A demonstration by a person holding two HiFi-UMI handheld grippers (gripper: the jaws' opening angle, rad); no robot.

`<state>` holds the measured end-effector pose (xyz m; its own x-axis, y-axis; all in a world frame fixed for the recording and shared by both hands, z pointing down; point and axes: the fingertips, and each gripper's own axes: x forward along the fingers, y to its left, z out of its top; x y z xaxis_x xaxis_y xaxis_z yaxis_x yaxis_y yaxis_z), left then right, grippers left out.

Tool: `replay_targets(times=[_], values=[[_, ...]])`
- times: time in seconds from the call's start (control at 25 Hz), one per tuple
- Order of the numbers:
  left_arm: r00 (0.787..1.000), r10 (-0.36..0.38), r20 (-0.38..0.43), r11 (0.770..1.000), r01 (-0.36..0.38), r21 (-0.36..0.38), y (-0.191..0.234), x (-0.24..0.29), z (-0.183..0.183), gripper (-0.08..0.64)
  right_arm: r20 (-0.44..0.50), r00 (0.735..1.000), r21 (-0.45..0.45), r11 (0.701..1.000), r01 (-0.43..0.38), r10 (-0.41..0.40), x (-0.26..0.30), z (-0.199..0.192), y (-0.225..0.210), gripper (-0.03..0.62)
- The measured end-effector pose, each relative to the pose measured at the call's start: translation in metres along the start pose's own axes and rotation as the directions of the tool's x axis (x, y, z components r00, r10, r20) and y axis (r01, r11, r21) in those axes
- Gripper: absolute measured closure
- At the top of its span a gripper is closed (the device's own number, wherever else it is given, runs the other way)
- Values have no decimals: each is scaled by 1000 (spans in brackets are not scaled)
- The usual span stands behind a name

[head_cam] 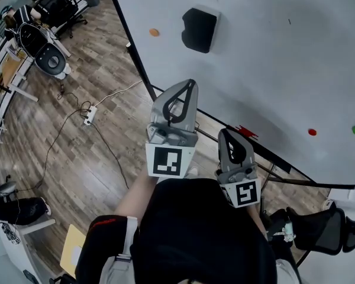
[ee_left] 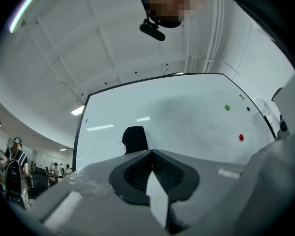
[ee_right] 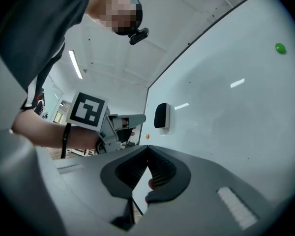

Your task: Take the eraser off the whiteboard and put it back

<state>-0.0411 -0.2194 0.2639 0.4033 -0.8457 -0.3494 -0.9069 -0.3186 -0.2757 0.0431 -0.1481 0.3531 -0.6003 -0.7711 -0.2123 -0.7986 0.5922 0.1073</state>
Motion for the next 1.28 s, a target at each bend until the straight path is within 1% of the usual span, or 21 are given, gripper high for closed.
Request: replay_targets(times=[0.16, 0.24, 0.28, 0.4, 0.48, 0.68, 0.84, 0.92, 1.04, 1.16, 1.28], values=[[999, 37, -11, 999, -37, -26, 12, 18, 8, 557, -21, 1000, 1, 1000, -7, 7, 6, 0, -8, 591], [999, 37, -7, 999, -38, -31, 14, 26, 13, 556, -22, 1000, 1, 1000, -11, 11, 9, -1, -11, 590], [999, 33, -6, 999, -34, -36, 14, 31, 15, 539, -22, 1000, -1, 1000, -11, 11, 11, -3, -13, 591], [1000, 29, -5, 998, -30, -58, 16, 43, 19, 533, -18, 1000, -3, 1000, 0, 0, 15, -5, -21, 591], [999, 36, 4, 998, -36, -57, 24, 50, 23, 525, -15, 1000, -6, 1000, 11, -11, 21, -5, -22, 591], [1000, 23, -17, 997, -24, -70, 33, 62, 23, 452, -20, 999, -10, 1000, 28, -28, 30, -7, -21, 591], [999, 36, -38, 994, -40, -99, 40, 73, 23, 381, -27, 999, -8, 999, 46, -46, 35, -8, -27, 590], [998, 38, -51, 993, -43, -111, 42, 76, 19, 330, -26, 998, -7, 999, 50, -50, 38, -8, -26, 590], [995, 36, -89, 990, -47, -130, 42, 79, 9, 283, -32, 998, -12, 998, 61, -61, 39, -11, -27, 590], [992, 43, -118, 987, -61, -147, 43, 84, 3, 272, -21, 998, -24, 997, 67, -67, 40, -9, -28, 590], [990, 56, -132, 984, -77, -159, 45, 89, -2, 268, -31, 997, -26, 997, 70, -71, 41, -12, -30, 590]])
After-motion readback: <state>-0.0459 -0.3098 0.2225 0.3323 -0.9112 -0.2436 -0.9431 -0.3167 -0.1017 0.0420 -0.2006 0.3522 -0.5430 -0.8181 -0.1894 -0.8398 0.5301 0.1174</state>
